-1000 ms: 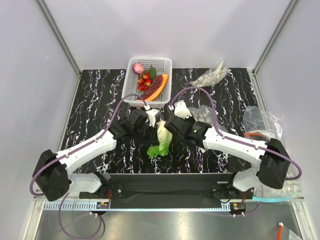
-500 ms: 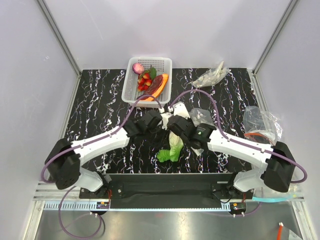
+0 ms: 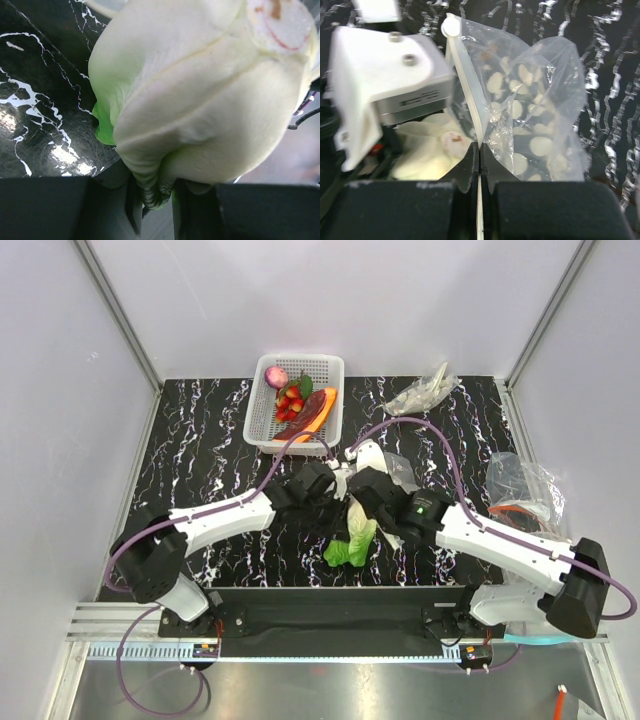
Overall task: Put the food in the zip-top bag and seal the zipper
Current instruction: Place the fake vegetable in the zipper food storage bag.
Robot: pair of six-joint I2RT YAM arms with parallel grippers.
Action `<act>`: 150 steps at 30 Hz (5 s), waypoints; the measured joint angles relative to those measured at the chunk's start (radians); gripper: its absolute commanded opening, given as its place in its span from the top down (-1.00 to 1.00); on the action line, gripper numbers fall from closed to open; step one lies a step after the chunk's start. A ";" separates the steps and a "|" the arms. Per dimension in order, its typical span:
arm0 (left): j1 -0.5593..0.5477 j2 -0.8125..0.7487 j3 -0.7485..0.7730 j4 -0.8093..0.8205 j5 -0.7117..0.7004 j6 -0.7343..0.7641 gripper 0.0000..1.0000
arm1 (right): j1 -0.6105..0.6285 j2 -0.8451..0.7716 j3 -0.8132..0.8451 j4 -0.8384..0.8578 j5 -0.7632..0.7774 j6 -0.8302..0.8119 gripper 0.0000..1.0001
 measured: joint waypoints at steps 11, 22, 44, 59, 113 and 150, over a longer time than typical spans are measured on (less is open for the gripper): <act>0.003 0.103 0.054 0.010 0.008 0.003 0.95 | 0.001 -0.141 -0.132 0.117 -0.199 -0.029 1.00; 0.027 0.119 0.097 -0.049 0.032 0.038 0.47 | 0.001 -0.138 -0.234 0.171 -0.311 0.010 1.00; 0.091 -0.011 -0.097 0.083 0.100 0.035 -0.11 | 0.001 -0.143 -0.292 0.250 -0.360 0.061 0.99; 0.087 0.012 -0.082 0.180 0.098 0.000 1.00 | 0.001 -0.069 -0.266 0.219 -0.369 0.051 0.99; 0.055 -0.079 -0.062 0.002 0.134 0.195 1.00 | -0.331 -0.098 0.021 -0.035 -0.619 0.031 -0.84; 0.036 -0.089 -0.135 0.088 0.107 0.229 1.00 | -0.608 0.290 0.088 0.031 -1.191 -0.069 0.39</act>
